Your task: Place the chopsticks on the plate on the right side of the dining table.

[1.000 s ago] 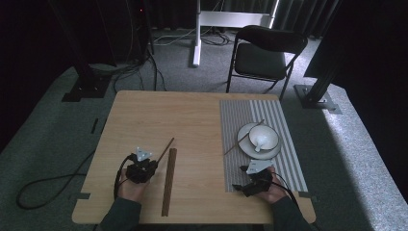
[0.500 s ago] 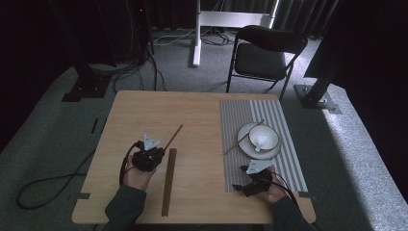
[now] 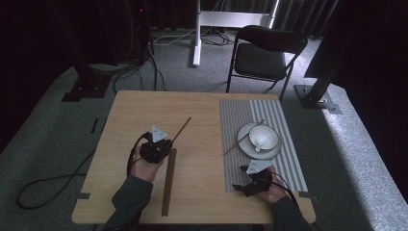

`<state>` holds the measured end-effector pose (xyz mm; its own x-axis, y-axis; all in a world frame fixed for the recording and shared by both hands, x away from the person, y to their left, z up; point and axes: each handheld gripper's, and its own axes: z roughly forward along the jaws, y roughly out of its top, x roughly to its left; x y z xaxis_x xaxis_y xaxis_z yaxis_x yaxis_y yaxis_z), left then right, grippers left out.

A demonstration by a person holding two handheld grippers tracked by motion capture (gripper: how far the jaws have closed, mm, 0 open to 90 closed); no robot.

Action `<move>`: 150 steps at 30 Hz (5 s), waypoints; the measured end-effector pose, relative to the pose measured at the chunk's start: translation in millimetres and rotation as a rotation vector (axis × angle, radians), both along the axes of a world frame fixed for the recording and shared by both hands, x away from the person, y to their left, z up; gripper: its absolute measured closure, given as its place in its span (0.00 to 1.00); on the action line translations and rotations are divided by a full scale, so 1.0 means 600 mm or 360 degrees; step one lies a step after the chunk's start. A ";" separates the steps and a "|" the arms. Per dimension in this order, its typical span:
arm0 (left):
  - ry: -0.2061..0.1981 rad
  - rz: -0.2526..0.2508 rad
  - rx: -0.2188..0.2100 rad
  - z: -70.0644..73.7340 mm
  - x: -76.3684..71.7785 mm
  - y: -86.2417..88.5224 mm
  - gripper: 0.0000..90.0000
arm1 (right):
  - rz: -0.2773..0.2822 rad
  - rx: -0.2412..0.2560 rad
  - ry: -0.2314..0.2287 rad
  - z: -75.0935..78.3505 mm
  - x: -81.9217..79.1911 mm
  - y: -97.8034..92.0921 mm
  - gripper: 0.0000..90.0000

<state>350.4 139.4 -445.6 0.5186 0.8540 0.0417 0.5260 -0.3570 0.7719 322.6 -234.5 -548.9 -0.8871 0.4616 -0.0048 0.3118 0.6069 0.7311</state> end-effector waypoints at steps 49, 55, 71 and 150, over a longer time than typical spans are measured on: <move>-0.0025 -0.0242 -0.0036 0.023 0.084 -0.153 0.94 | 0.0010 -0.0002 -0.0004 0.000 0.000 0.000 0.20; -0.0036 -0.0282 -0.0045 0.024 0.091 -0.171 0.94 | 0.0010 -0.0002 -0.0004 0.000 0.000 0.000 0.20; -0.0025 -0.0376 -0.0065 0.013 0.114 -0.224 0.94 | 0.0008 -0.0001 -0.0001 0.000 0.000 0.000 0.20; 0.0208 -0.0505 -0.0121 -0.076 0.213 -0.377 0.94 | 0.0010 -0.0001 -0.0003 0.000 0.000 0.000 0.20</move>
